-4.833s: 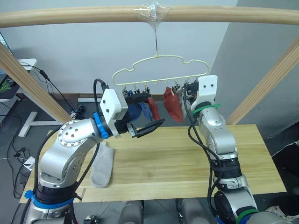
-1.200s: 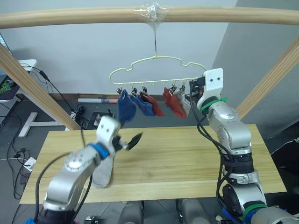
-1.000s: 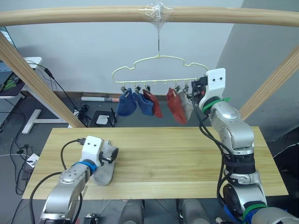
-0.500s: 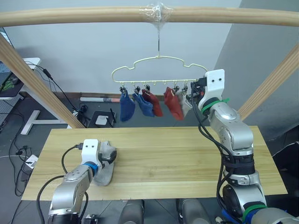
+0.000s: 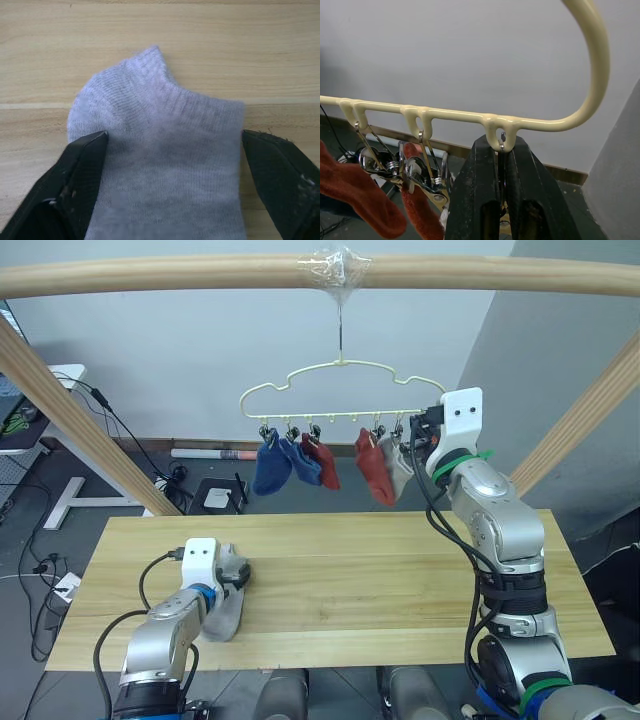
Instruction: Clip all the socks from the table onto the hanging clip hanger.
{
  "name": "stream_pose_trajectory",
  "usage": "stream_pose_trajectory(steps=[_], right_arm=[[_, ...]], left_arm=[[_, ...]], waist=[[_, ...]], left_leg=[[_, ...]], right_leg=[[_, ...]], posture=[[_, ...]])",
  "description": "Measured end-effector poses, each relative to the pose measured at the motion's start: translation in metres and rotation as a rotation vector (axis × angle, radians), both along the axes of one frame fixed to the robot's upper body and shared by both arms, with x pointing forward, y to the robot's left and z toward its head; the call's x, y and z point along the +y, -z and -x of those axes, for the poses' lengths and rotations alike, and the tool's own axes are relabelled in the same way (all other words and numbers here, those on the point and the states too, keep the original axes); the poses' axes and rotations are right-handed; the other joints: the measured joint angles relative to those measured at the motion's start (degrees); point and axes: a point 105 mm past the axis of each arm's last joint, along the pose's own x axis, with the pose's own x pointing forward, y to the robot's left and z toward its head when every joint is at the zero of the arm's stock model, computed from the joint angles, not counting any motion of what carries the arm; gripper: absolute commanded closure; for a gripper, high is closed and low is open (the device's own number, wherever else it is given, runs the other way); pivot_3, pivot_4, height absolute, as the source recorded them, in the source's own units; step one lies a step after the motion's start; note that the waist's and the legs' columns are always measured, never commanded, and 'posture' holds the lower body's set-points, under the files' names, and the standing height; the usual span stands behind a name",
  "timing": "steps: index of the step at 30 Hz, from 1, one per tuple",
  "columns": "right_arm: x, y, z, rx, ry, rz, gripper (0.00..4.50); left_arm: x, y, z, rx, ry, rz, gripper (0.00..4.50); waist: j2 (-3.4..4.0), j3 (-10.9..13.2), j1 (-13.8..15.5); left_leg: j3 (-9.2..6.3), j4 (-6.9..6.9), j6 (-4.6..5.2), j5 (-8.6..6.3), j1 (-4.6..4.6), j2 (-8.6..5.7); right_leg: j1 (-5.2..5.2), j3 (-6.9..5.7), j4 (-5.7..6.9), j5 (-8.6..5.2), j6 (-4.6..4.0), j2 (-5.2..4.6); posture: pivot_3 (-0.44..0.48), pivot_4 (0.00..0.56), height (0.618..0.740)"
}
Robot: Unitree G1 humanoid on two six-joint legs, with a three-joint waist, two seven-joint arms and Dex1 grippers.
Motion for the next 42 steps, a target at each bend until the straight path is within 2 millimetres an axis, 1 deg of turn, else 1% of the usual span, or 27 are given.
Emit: stream_pose_trajectory(steps=[7, 9, 12, 19, 21, 23, 24, 25, 27, 30, 32, 34, 35, 37, 38, 39, 40, 42], right_arm=[[-0.002, 0.0, 0.0, -0.001, 0.006, -0.003, 4.5], [-0.002, 0.0, 0.0, -0.001, 0.007, -0.003, 4.5], [-0.004, 0.0, -0.001, -0.003, 0.01, -0.001, 4.5], [-0.009, -0.001, -0.004, -0.004, 0.017, 0.002, 4.5], [-0.011, -0.002, -0.005, 0.0, 0.019, -0.006, 4.5], [-0.015, -0.003, -0.008, 0.019, 0.016, -0.028, 4.5], [-0.016, -0.005, -0.009, 0.035, 0.008, -0.045, 4.5], [-0.016, -0.005, -0.01, 0.051, -0.003, -0.056, 4.5], [-0.02, -0.009, -0.014, 0.101, -0.028, -0.081, 4.5], [-0.035, -0.022, -0.019, 0.148, -0.029, -0.121, 4.5], [-0.038, -0.027, -0.02, 0.173, -0.038, -0.147, 4.5], [-0.036, -0.026, -0.022, 0.25, -0.071, -0.202, 4.5], [-0.035, -0.026, -0.022, 0.298, -0.089, -0.237, 4.5], [-0.031, -0.026, -0.021, 0.404, -0.125, -0.319, 4.5], [-0.027, -0.025, -0.019, 0.453, -0.144, -0.356, 4.5], [-0.023, -0.023, -0.017, 0.496, -0.159, -0.379, 4.5], [-0.021, -0.02, -0.015, 0.528, -0.167, -0.4, 4.5], [-0.023, -0.019, -0.012, 0.562, -0.161, -0.433, 4.5]], left_arm=[[0.002, 0.001, 0.001, 0.004, -0.004, -0.002, 3.13], [0.001, 0.001, 0.001, 0.004, 0.007, 0.006, 3.72], [-0.002, 0.001, 0.002, 0.003, 0.027, 0.017, 4.47], [-0.015, 0.0, 0.0, -0.021, 0.085, 0.035, 4.47], [-0.029, -0.004, -0.003, -0.057, 0.156, 0.054, 4.47], [-0.058, -0.019, -0.008, -0.135, 0.302, 0.075, 4.47], [-0.078, -0.034, -0.012, -0.202, 0.402, 0.085, 4.47], [-0.092, -0.049, -0.015, -0.262, 0.481, 0.085, 4.47], [-0.116, -0.077, -0.02, -0.381, 0.618, 0.061, 4.47], [-0.136, -0.103, -0.017, -0.489, 0.739, 0.049, 4.47], [-0.142, -0.105, -0.014, -0.502, 0.778, 0.053, 4.47], [-0.149, -0.11, -0.012, -0.535, 0.848, 0.019, 4.47], [-0.156, -0.117, -0.013, -0.575, 0.889, -0.008, 4.47], [-0.177, -0.139, -0.019, -0.708, 0.961, -0.085, 4.47], [-0.186, -0.149, -0.023, -0.768, 0.977, -0.122, 4.47], [-0.194, -0.157, -0.025, -0.821, 0.987, -0.141, 4.47], [-0.201, -0.161, -0.025, -0.856, 0.996, -0.154, 4.47], [-0.207, -0.156, -0.025, -0.869, 1.004, -0.175, 4.47]], waist=[[0.0, 0.0, 0.1], [0.0, 0.0, 0.1], [0.0, 0.0, 0.1], [0.0, 0.0, 0.2], [-0.02, 0.0, 0.4], [-0.04, 0.0, 0.7], [-0.05, 0.0, 0.9], [-0.04, 0.0, 1.0], [-0.03, 0.1, 1.0], [-0.03, 0.0, 1.0], [-0.03, 0.0, 1.0], [-0.01, 0.1, 1.0], [0.01, 0.1, 1.2], [0.02, 0.1, 1.7], [0.01, 0.1, 1.8], [0.01, 0.1, 1.7], [0.01, 0.1, 1.5], [0.02, 0.1, 1.3]], left_leg=[[-0.01, 0.0, 0.0, 0.0, 0.0, -0.01], [-0.01, 0.0, 0.0, 0.0, 0.0, -0.01], [-0.01, 0.0, 0.0, 0.0, 0.0, -0.01], [-0.02, 0.0, 0.0, 0.0, -0.01, -0.02], [-0.02, 0.01, 0.0, 0.0, -0.04, -0.02], [-0.02, 0.02, -0.01, 0.01, -0.11, -0.03], [-0.03, 0.02, -0.01, 0.01, -0.11, -0.04], [-0.03, 0.02, -0.01, 0.01, -0.1, -0.04], [-0.01, 0.01, -0.01, 0.01, -0.09, -0.04], [0.01, -0.01, 0.01, 0.0, -0.1, -0.05], [0.01, -0.02, 0.02, -0.01, -0.1, -0.05], [-0.01, -0.02, 0.03, -0.01, -0.13, -0.05], [-0.01, 0.0, 0.03, -0.01, -0.16, -0.07], [-0.03, 0.03, 0.04, 0.0, -0.18, -0.1], [-0.01, 0.04, 0.05, 0.01, -0.17, -0.11], [0.01, 0.02, 0.06, 0.01, -0.17, -0.11], [0.02, 0.01, 0.06, 0.0, -0.17, -0.11], [0.03, -0.08, 0.09, -0.01, -0.17, -0.1]], right_leg=[[0.02, 0.0, 0.0, 0.0, 0.0, -0.01], [0.02, 0.0, 0.0, 0.0, 0.0, -0.01], [0.02, 0.0, 0.0, 0.0, 0.0, -0.01], [0.03, -0.01, -0.02, 0.0, 0.0, -0.02], [0.03, -0.02, -0.04, 0.0, 0.0, -0.02], [0.02, -0.02, -0.09, 0.0, 0.0, -0.03], [0.03, -0.02, -0.09, 0.0, 0.0, -0.03], [0.03, -0.02, -0.1, 0.0, 0.0, -0.03], [0.02, -0.01, -0.09, 0.0, 0.0, -0.03], [0.03, 0.01, -0.13, 0.0, -0.01, -0.03], [0.02, 0.0, -0.12, 0.0, -0.01, -0.03], [0.0, -0.01, -0.11, 0.0, -0.01, -0.03], [0.0, -0.02, -0.12, 0.0, -0.01, -0.04], [0.03, -0.02, -0.16, 0.0, -0.01, -0.04], [0.04, -0.01, -0.18, 0.01, -0.03, -0.05], [0.04, 0.02, -0.22, 0.03, -0.05, -0.05], [0.03, 0.03, -0.22, 0.03, -0.06, -0.05], [-0.02, 0.02, -0.19, 0.03, -0.06, -0.06]], posture=[[0.084, 0.229, 0.74], [0.087, 0.23, 0.74], [0.089, 0.23, 0.74], [0.088, 0.232, 0.74], [0.087, 0.232, 0.74], [0.085, 0.232, 0.74], [0.083, 0.233, 0.74], [0.083, 0.233, 0.74], [0.083, 0.233, 0.74], [0.073, 0.234, 0.74], [0.073, 0.234, 0.74], [0.073, 0.234, 0.74], [0.073, 0.234, 0.74], [0.073, 0.234, 0.74], [0.052, 0.235, 0.74], [0.052, 0.235, 0.74], [0.052, 0.235, 0.74], [0.045, 0.235, 0.74]])
